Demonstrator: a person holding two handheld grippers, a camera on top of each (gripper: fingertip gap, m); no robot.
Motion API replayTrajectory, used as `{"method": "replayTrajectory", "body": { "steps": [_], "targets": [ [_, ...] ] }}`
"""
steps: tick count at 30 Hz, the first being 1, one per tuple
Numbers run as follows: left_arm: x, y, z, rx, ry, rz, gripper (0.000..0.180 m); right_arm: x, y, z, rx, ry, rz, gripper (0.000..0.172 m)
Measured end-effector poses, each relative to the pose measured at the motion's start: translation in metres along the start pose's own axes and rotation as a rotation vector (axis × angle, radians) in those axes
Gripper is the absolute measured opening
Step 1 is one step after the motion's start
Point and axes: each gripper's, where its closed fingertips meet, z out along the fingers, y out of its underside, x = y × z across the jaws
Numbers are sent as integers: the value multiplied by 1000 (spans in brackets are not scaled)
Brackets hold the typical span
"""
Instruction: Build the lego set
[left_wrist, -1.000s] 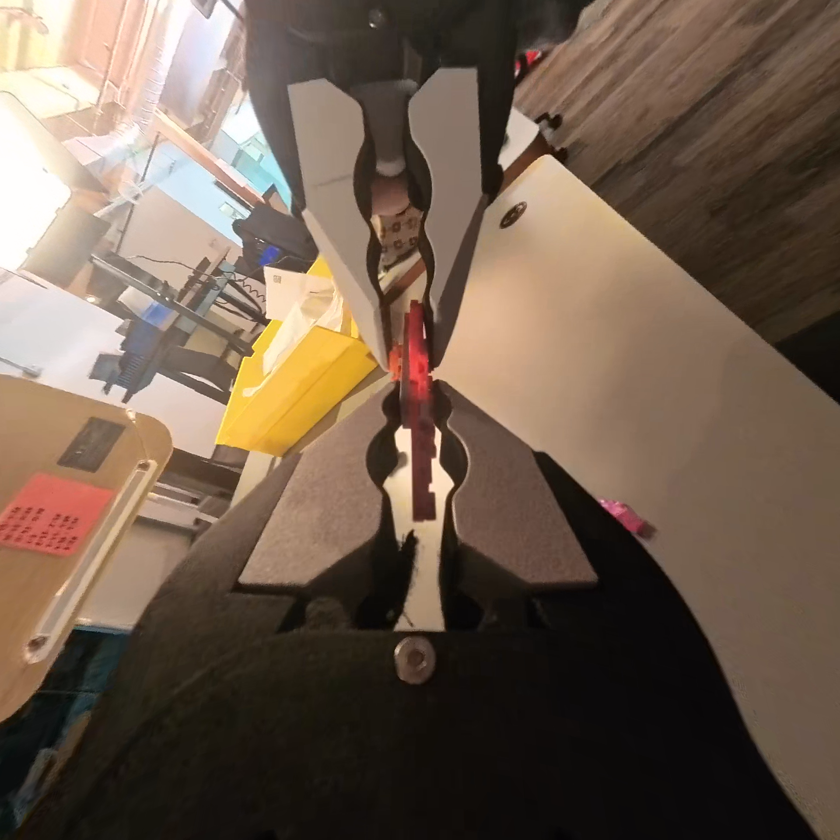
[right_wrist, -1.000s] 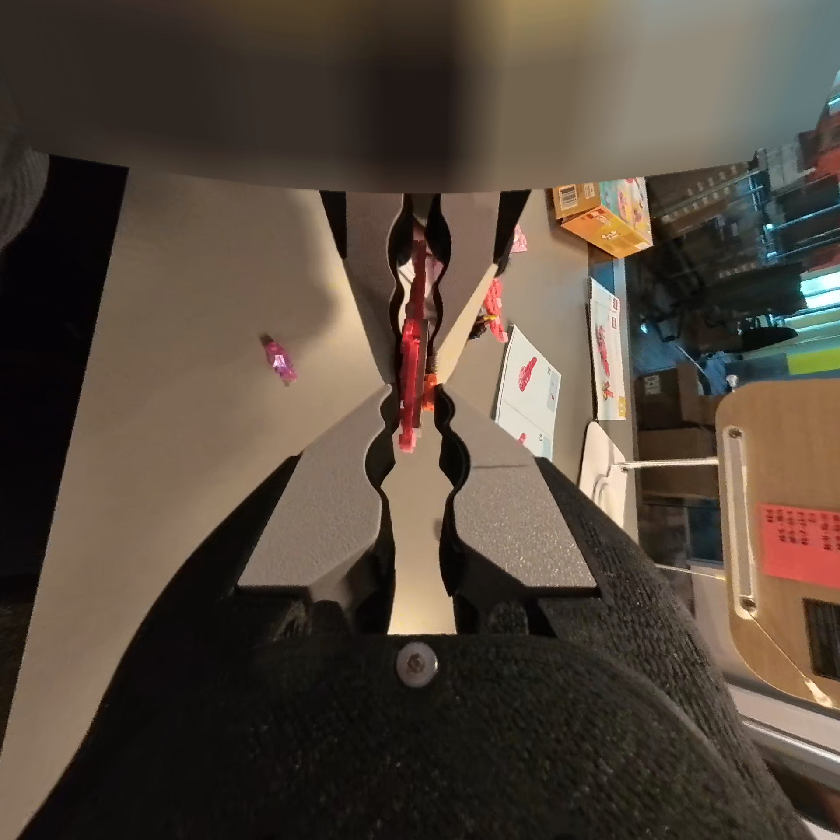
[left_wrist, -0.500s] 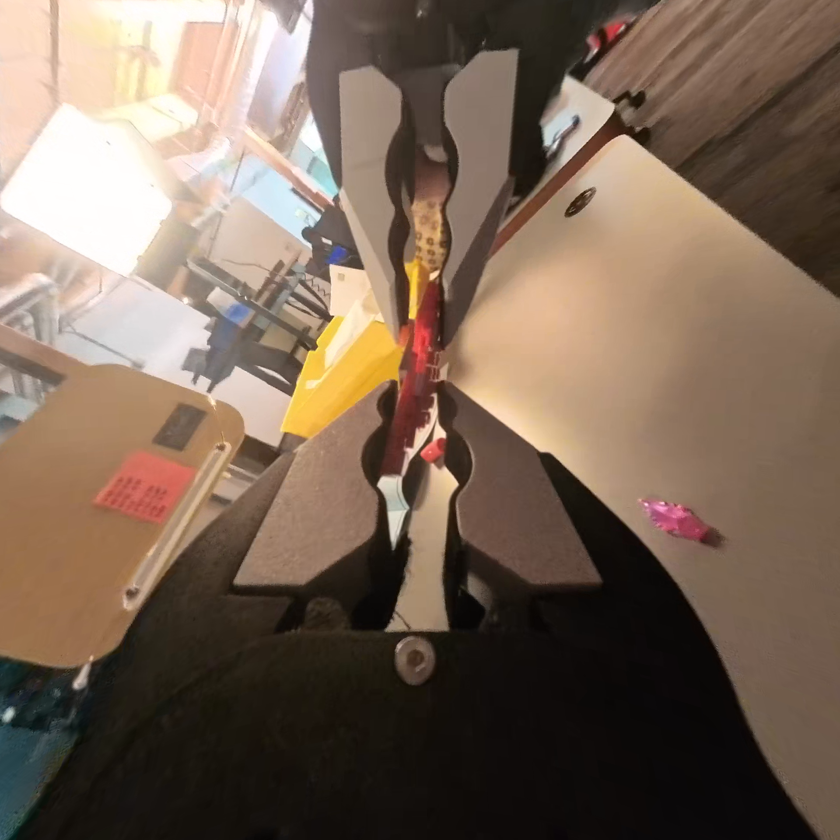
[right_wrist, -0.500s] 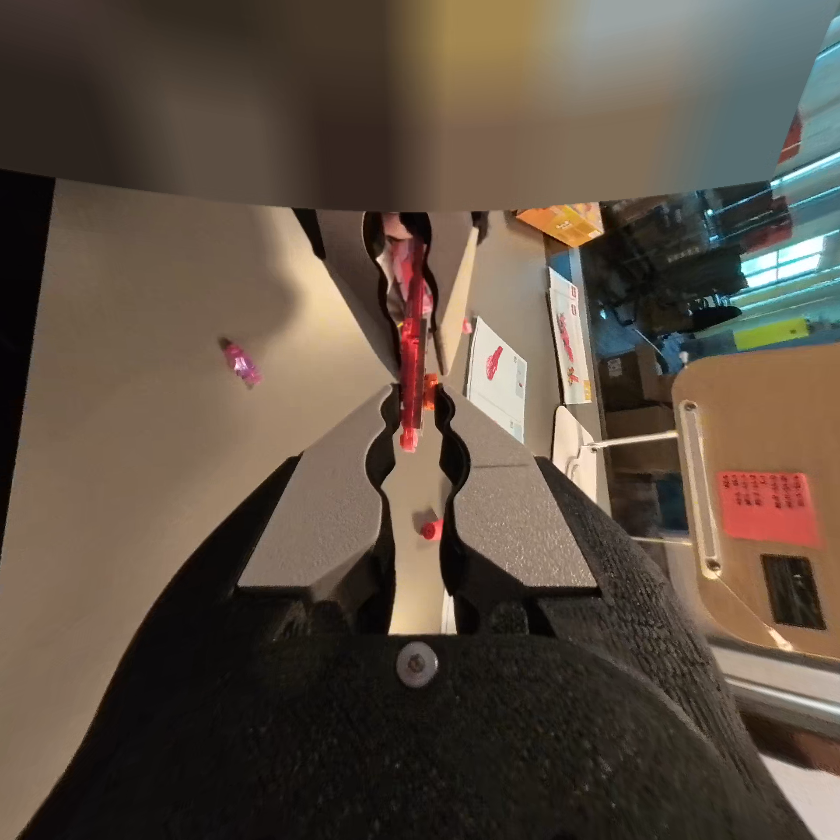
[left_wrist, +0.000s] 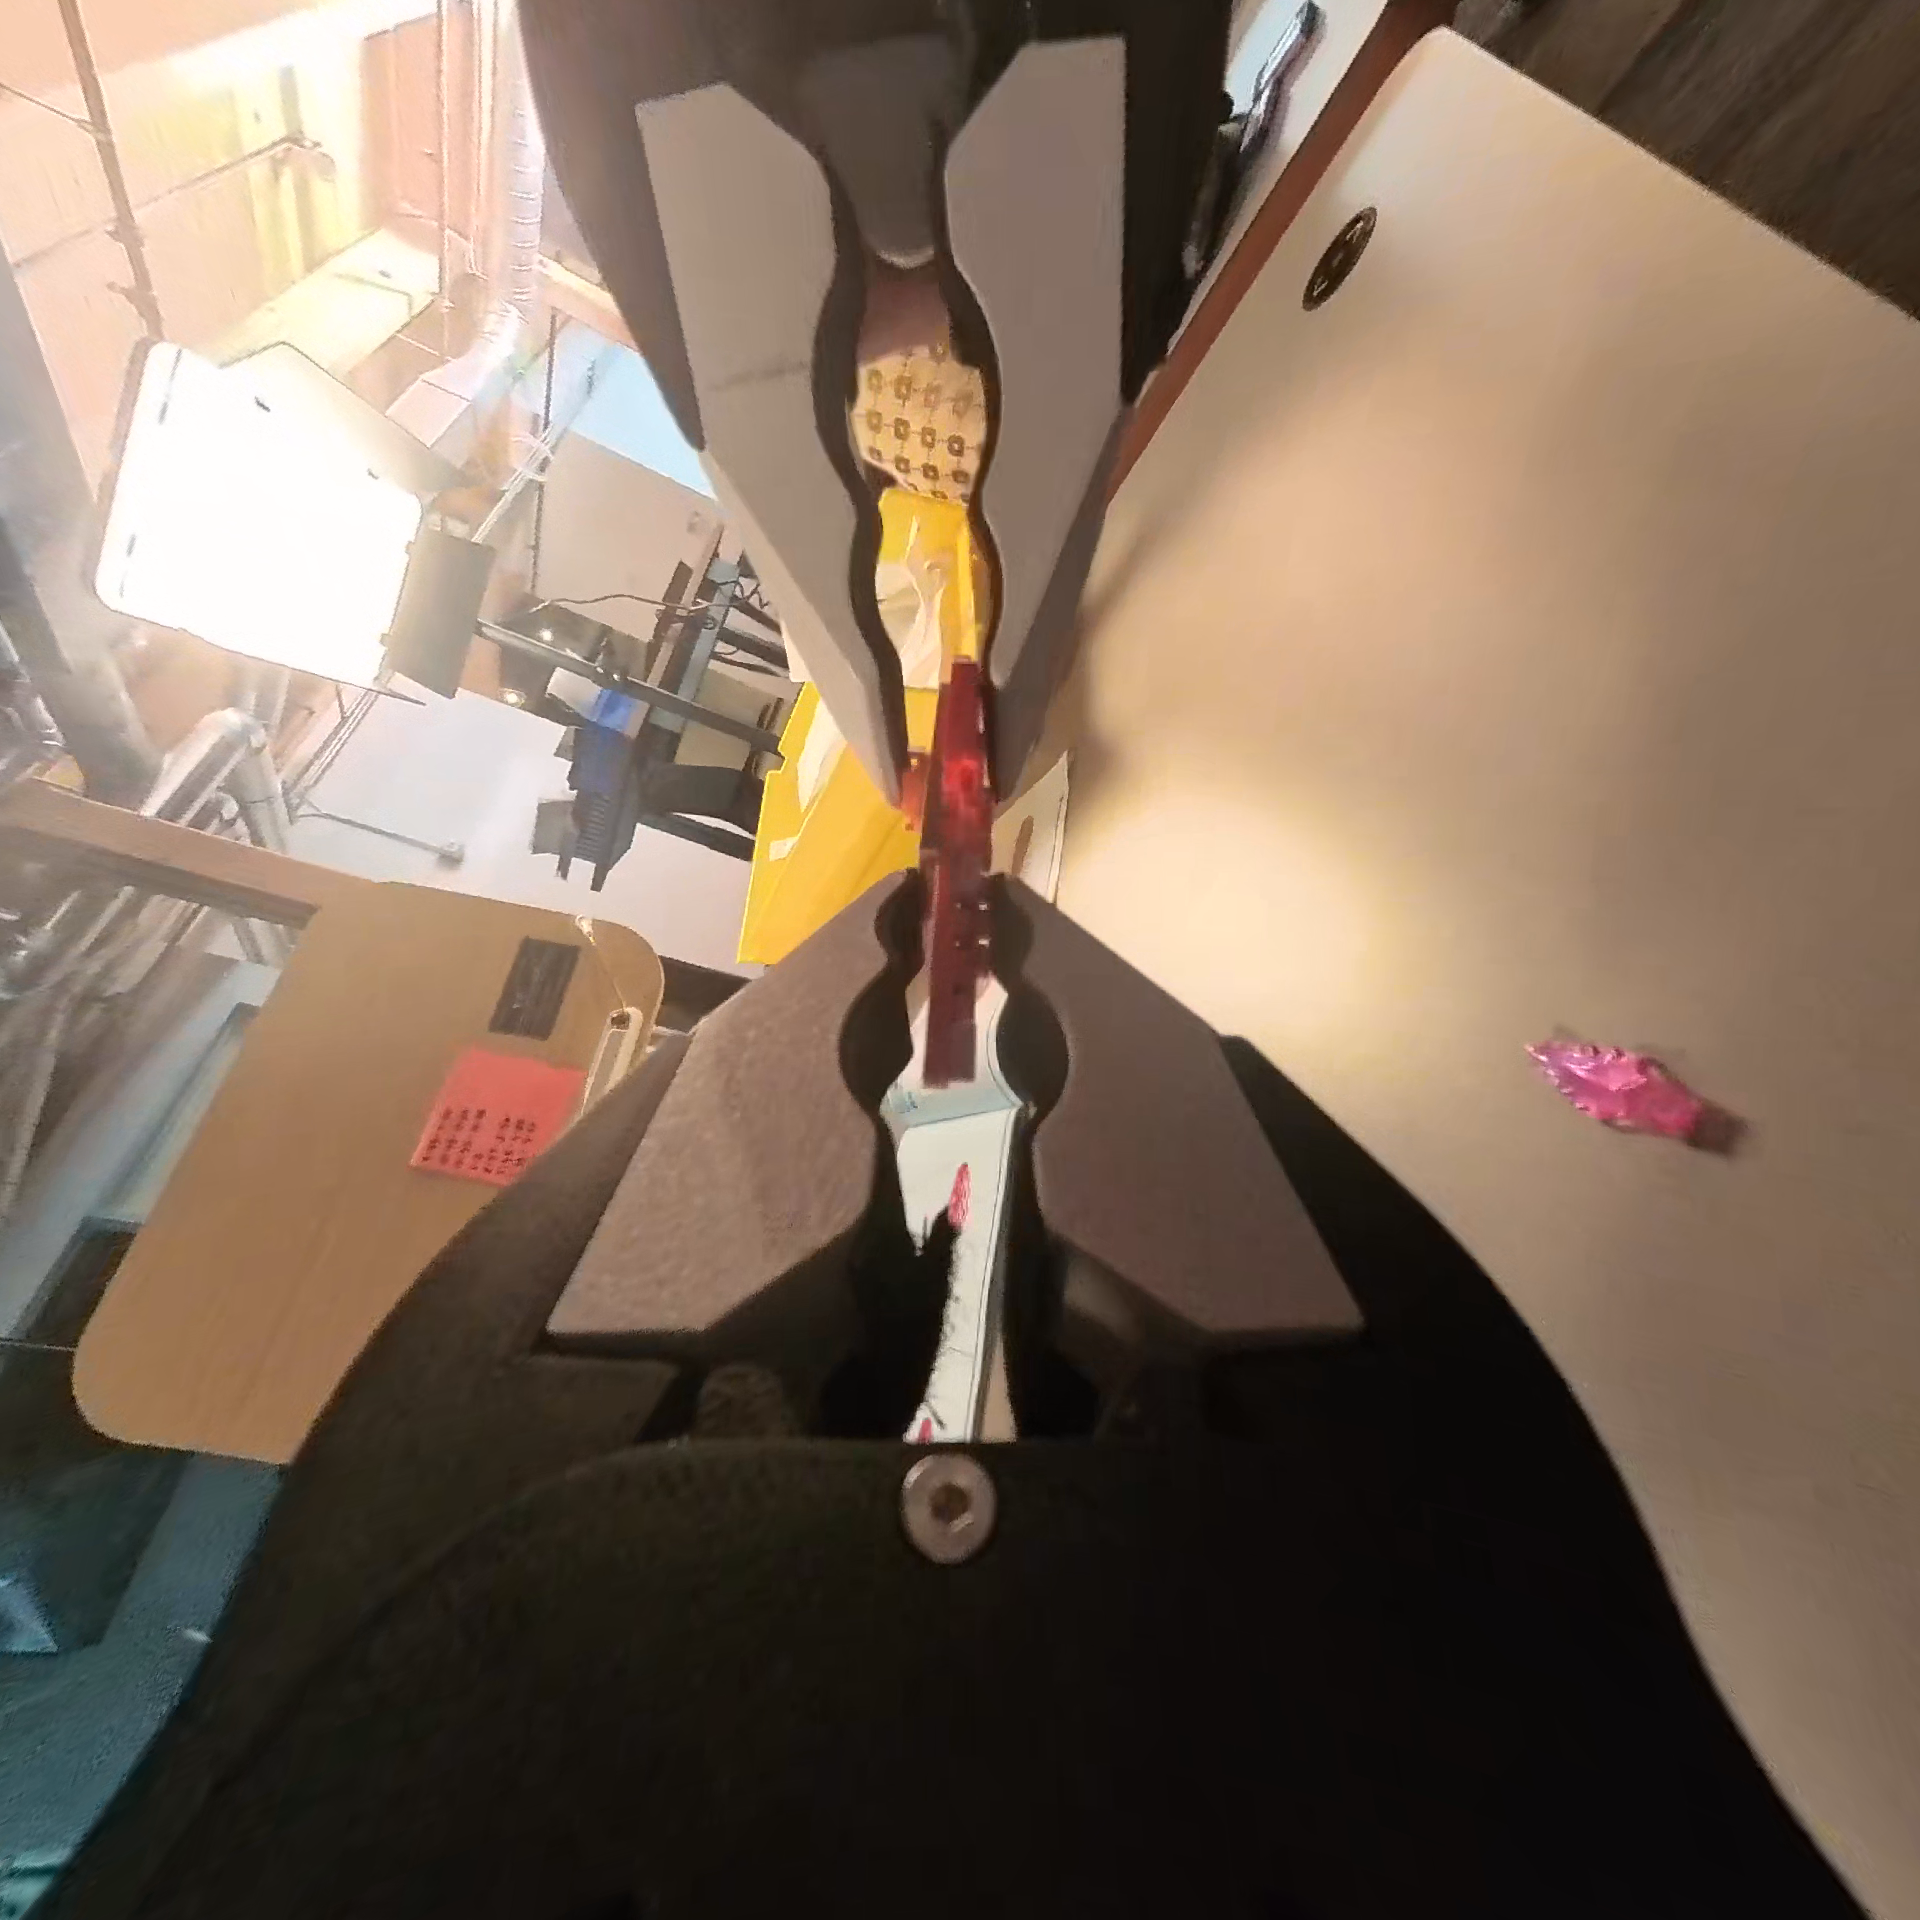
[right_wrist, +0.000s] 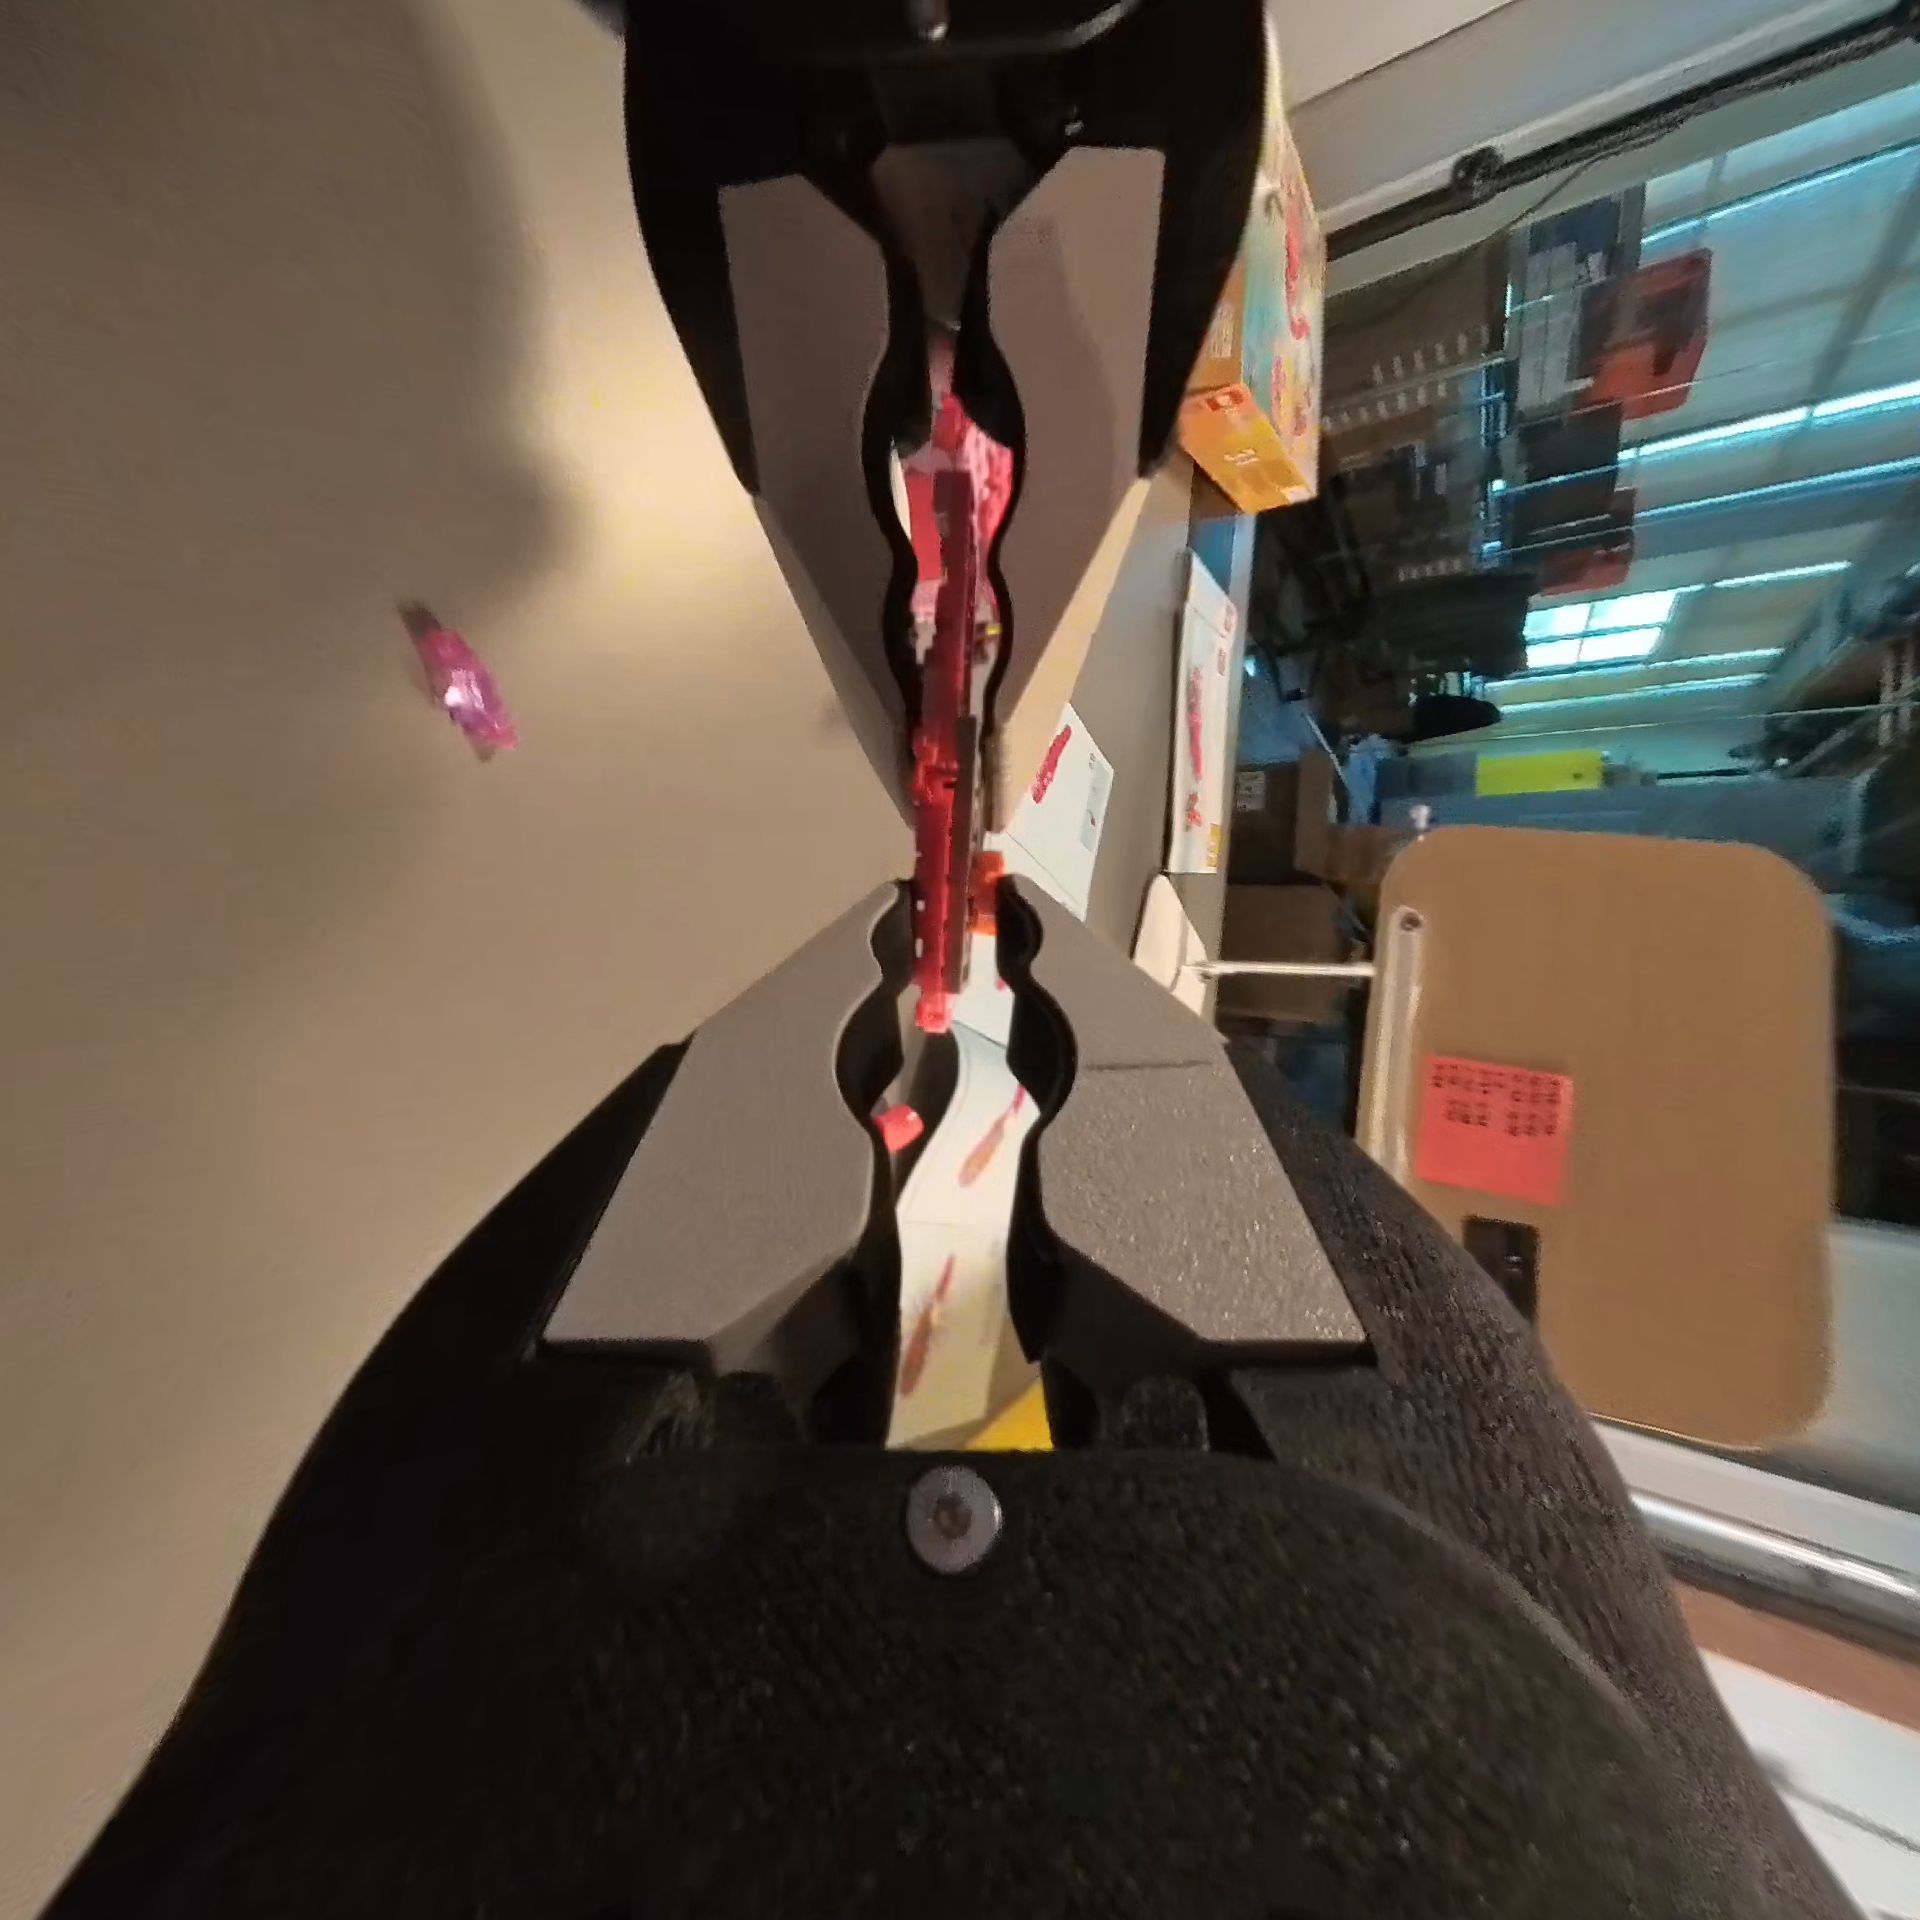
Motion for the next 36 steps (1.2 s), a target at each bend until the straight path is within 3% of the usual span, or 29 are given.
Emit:
{"method": "replayTrajectory", "body": {
  "steps": [5,10,17,20,22,26,36],
  "targets": [
    [2,-2,0,21,13,-25,9,-3,0,-1,21,10,-62,12],
    [-3,-10,-4,94,22,-116,9,3,-9,-8,165,-22,83,12],
    [8,-9,-1,71,72,-110,9,-7,-6,-5,67,-21,-124,11],
    [12,-10,2,99,96,-183,14,-10,-4,-6,89,-71,-50,12],
    [11,-16,2,139,84,-205,29,-15,-9,-6,137,-112,17,12],
    [14,-18,2,152,81,-161,19,-16,-13,-3,174,-130,75,12],
    [1,-13,-1,156,84,-281,15,-2,-13,-3,185,-72,152,14]
  ]
}}
